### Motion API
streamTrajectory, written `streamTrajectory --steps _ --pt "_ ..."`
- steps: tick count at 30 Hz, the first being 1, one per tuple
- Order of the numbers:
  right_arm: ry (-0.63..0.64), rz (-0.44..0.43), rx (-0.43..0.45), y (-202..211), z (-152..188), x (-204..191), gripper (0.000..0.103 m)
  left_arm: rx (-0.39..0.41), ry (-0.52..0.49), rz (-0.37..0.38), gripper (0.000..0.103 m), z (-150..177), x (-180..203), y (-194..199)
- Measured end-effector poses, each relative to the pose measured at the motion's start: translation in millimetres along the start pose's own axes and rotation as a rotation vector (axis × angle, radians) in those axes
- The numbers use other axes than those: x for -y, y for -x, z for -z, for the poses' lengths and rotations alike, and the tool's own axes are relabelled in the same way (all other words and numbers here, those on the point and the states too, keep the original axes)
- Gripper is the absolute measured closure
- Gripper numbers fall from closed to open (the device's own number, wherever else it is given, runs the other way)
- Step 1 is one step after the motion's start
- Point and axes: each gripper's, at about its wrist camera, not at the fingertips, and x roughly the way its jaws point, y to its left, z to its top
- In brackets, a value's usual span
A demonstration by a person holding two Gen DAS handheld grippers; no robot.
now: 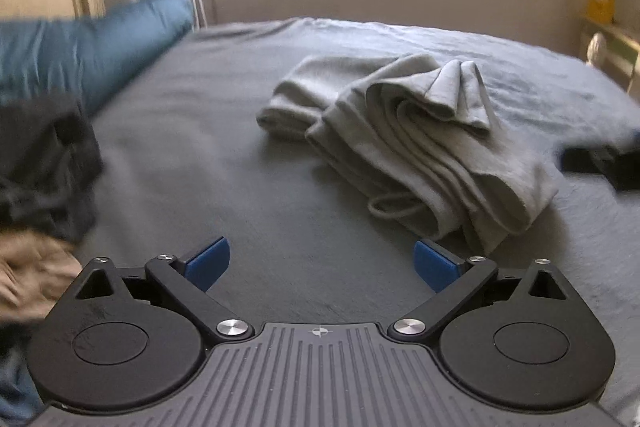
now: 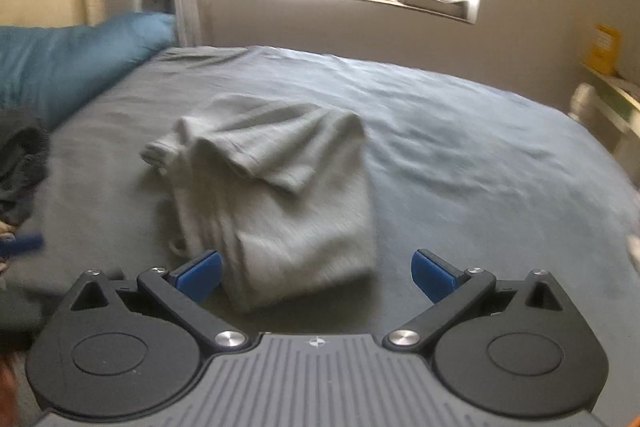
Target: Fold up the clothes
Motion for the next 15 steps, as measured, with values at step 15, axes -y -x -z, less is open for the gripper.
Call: streamTrajectory --steps 15 --pt "0.139 -0.078 -0.118 -162 -83 -53 0.000 -0.002 0.145 0.050 0.043 3 -16 -33"
